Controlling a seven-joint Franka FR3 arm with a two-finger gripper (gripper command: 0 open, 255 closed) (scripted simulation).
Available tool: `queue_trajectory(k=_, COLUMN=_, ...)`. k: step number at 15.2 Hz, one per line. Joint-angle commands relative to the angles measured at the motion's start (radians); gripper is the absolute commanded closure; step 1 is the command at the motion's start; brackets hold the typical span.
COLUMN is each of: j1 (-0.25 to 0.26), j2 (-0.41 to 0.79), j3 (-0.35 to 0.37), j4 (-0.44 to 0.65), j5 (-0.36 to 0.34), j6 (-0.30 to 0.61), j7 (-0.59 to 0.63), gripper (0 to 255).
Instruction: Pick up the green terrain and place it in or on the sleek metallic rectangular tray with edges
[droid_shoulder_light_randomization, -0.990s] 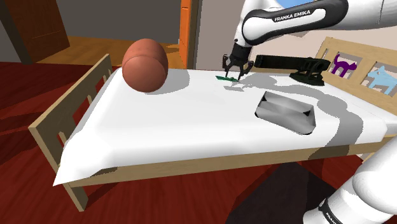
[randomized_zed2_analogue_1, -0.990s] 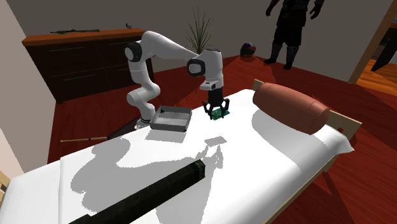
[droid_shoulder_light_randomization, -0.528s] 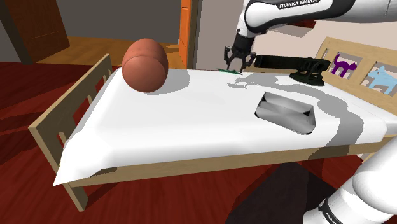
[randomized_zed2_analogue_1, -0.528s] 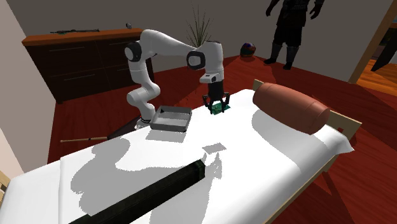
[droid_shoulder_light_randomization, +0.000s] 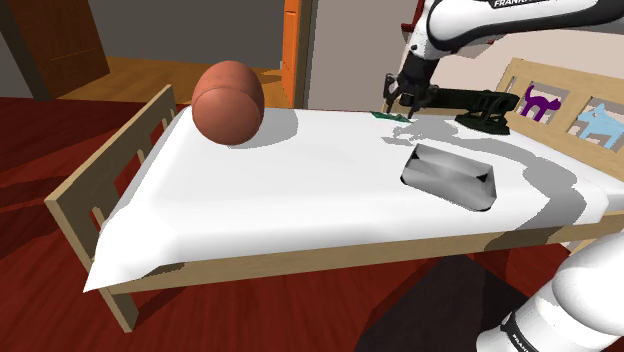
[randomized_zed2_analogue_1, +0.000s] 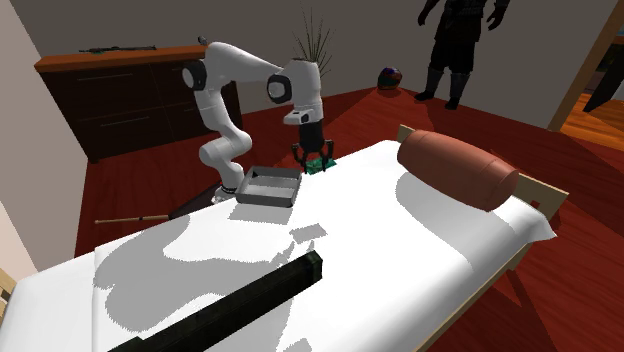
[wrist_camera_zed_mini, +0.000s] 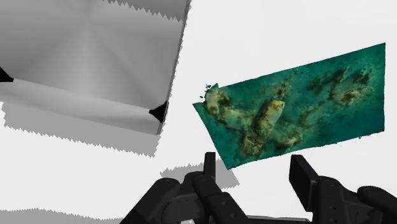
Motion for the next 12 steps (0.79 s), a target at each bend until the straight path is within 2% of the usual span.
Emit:
queue_trajectory(k=1, j1=-0.006, j2=-0.073, j3=-0.022, j4=-0.072, j5=0.007, j6=0.003, j7=-0.032, gripper=255)
queue_trajectory(k=12, j1=-0.048, j2=-0.45, j3=-0.154, j4=-0.339, j5=-0.017, j6=-0.093, j7=-0.2, gripper=255)
